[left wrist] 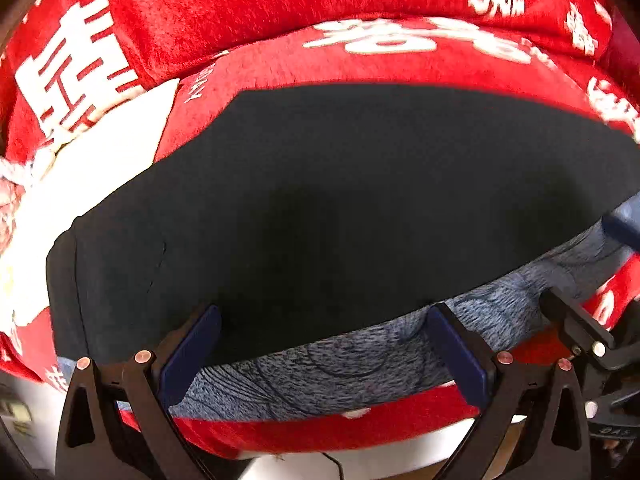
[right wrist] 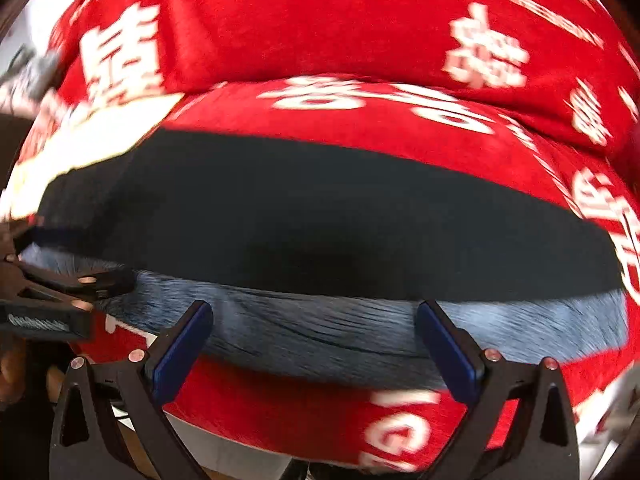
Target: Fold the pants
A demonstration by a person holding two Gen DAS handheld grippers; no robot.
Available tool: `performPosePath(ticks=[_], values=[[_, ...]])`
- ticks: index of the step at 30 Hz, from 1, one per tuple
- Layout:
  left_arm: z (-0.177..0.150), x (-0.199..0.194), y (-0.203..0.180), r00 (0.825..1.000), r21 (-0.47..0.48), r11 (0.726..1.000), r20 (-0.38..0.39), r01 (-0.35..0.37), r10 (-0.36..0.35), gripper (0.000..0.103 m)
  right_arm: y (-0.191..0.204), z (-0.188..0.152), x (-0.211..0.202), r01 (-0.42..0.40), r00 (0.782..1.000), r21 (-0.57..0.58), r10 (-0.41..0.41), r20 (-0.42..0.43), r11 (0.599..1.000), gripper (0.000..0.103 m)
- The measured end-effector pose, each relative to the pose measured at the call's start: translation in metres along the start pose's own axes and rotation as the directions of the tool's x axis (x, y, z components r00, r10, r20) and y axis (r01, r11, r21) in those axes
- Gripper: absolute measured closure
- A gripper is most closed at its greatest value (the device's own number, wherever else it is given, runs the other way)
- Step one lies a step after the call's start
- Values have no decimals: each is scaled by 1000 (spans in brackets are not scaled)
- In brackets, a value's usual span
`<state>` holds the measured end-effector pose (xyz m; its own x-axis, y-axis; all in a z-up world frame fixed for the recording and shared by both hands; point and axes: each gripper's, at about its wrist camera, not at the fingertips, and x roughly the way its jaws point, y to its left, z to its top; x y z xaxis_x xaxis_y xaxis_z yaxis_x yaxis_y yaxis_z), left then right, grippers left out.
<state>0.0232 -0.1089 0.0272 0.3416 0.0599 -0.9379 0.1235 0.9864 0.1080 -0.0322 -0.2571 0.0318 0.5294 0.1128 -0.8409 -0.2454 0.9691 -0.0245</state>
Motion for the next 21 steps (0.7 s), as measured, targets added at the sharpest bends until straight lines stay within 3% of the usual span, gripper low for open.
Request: performPosePath(ticks=[1,3,7,12,16,21], values=[[-2,-1,5,1000,-18,1000,1,13,-13,0,5,0,7,51,999,-20,-51,-3,998,1],[-4,1,13,1000,-32,1000,-11,1,-1,0,3,-2,11,73,997,-31,-73,0,997,1],[-26,-3,29,997,-32,996,-18,-81,80,0,-20,-4,5,136,991,-17,-136,4,991,1],[-58,-5,66,992,-115,985,-38,-125,121,0,-78,-8,-3,161,987,146,-158,-34,976,0],[-74,-1,122,990,-258,956,-79,-136,120,0,-99,-9,-6,183,983,210,-178,-45,960,0],[-103,4,193,983,-424,890,-134,-168,122,0,-106,-11,-4,176,984,239,-170,-43,955,0]])
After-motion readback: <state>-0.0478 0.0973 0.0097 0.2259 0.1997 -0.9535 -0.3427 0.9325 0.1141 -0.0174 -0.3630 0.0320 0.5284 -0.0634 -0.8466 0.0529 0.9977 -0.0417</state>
